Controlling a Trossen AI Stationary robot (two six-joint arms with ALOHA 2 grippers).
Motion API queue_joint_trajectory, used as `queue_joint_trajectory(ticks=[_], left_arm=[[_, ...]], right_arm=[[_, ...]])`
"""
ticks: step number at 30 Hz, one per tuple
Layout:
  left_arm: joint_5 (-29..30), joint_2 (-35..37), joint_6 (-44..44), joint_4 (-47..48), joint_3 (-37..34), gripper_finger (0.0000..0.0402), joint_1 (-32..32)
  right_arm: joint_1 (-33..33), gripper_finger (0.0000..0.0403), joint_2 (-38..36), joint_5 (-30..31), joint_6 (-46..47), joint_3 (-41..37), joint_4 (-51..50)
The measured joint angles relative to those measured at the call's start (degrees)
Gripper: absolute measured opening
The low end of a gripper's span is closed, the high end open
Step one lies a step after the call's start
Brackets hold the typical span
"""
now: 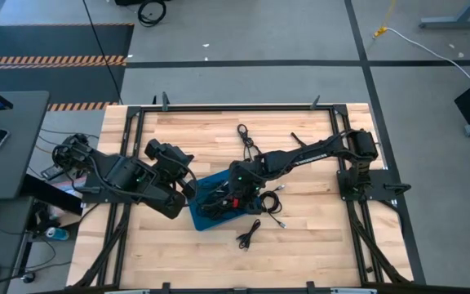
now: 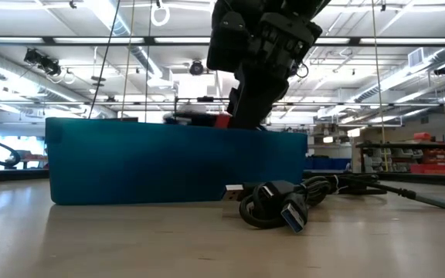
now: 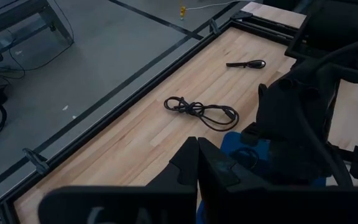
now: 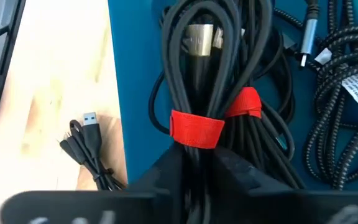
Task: Pick and place USB-C Cables
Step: Put the black charger cable into the blue bin
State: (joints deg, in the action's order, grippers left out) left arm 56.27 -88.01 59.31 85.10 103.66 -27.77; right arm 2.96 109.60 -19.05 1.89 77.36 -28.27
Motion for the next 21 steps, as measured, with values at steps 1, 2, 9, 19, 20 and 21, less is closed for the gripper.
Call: queue_joint_trajectory(ticks=[1,2,9,19,20,21], left_arm=[[0.0,0.0,0.0,0.0,0.0,0.0005,0.0],[0.0,0.0,-0.02,0.0,0.0,0.0005,0.0],[-0.03,0.0,-0.04,0.01,0.0,0.0005,0.01],[-0.07,0.02,-0.17,0.07,0.0,0.0005,0.0],[-0.07,0.02,-0.17,0.11,0.0,0.0005,0.0],[-0.07,0.02,-0.17,0.11,0.0,0.0005,0.0]], right_arm=[[0.0,0.0095,0.0,0.03,0.0,0.0,0.0],[0.0,0.0104,0.0,0.17,0.0,0.0,0.01],[-0.02,0.0115,-0.83,1.03,0.78,2.98,-3.62],[-1.19,0.0115,-7.13,9.06,-5.13,20.47,-19.57],[-1.4,0.0116,-7.88,11.29,-5.39,21.6,-20.97],[-1.69,0.0116,-8.6,13.53,-5.56,22.33,-22.42]])
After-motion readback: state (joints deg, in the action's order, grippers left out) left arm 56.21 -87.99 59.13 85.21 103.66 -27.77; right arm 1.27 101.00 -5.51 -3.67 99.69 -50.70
